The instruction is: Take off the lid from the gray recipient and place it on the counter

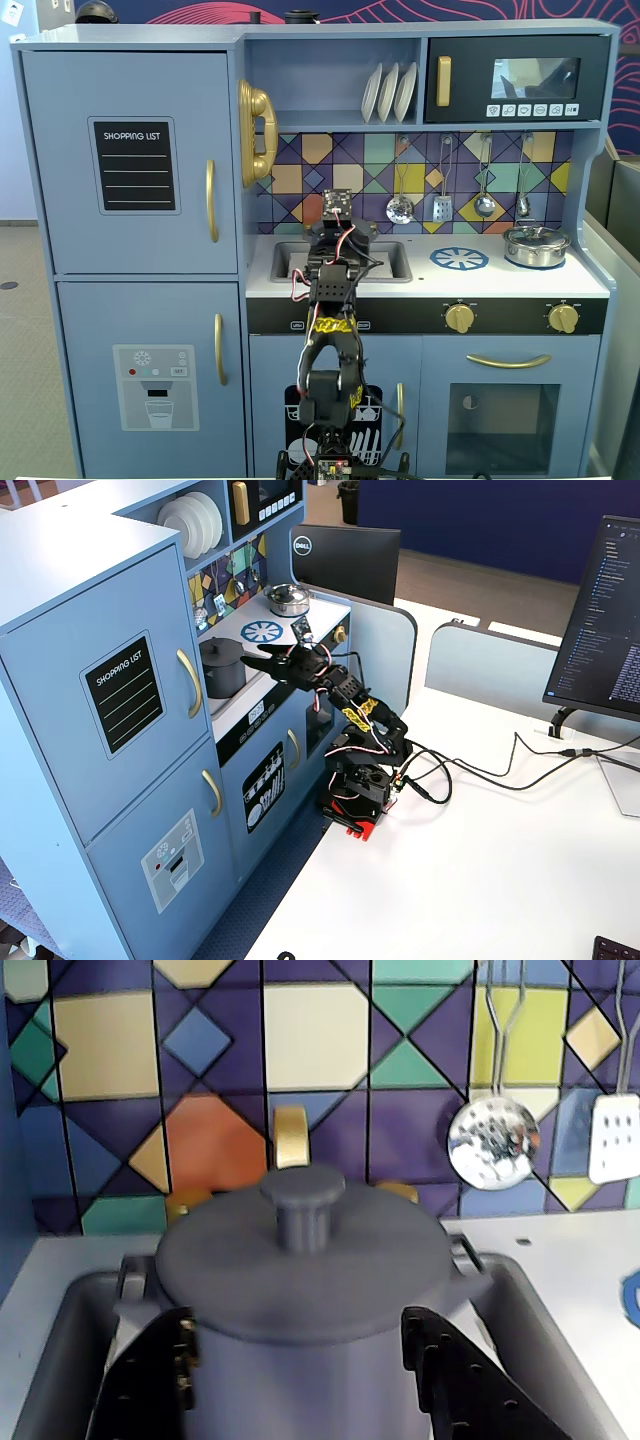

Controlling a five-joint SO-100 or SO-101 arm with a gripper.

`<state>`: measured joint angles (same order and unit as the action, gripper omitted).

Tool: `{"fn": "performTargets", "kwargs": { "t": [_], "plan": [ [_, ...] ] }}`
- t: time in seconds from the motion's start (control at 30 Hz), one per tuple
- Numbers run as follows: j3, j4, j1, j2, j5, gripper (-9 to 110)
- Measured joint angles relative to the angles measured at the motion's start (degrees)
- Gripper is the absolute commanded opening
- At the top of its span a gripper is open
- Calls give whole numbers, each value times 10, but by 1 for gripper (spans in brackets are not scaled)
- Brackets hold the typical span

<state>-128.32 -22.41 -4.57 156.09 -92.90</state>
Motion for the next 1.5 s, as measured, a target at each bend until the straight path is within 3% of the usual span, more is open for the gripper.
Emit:
{"fn": "performTargets", "kwargs": {
  "t": [0.37,1.0,1.5],
  "plan": [
    [32,122,15,-135,-2,19],
    [110,214,17,-310,-4,15],
    [134,246,21,-363,1,0]
  ]
}}
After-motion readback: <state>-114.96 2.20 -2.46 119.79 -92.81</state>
